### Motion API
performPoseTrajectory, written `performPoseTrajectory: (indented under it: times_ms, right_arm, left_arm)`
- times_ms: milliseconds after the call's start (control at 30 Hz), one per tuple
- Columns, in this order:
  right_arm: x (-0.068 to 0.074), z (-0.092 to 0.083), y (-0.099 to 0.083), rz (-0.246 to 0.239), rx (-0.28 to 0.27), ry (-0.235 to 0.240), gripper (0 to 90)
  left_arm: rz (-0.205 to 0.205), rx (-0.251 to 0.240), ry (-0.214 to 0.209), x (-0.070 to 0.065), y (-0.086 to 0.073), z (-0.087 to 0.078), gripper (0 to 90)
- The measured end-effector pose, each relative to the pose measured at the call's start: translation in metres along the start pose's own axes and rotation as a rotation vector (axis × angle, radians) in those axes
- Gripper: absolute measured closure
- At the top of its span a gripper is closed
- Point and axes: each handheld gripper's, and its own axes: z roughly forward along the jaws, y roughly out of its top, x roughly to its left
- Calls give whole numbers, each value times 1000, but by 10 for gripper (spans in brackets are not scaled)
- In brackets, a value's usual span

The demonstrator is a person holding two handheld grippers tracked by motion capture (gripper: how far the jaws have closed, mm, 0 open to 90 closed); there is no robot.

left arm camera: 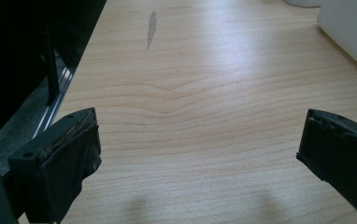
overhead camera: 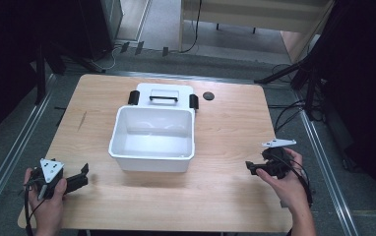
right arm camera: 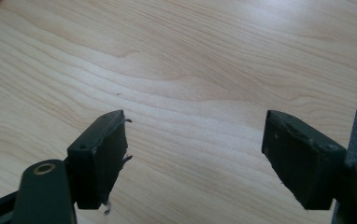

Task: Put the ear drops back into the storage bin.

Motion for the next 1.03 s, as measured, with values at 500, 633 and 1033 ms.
performPoseTrajectory:
  times_ms: [500,633,1033]
  right_arm:
    - [-6,7,-60,216,-231,-71,0]
    - [-9,5,-76,251,-315,-68,0]
    - [-10,8,-103,350,-400,-133,0]
  left_arm:
    - [-1,0,-2,0,0,0,0]
    - [-1,1,-1,0,0,0,0]
    - [5,1,1,-1,0,0,0]
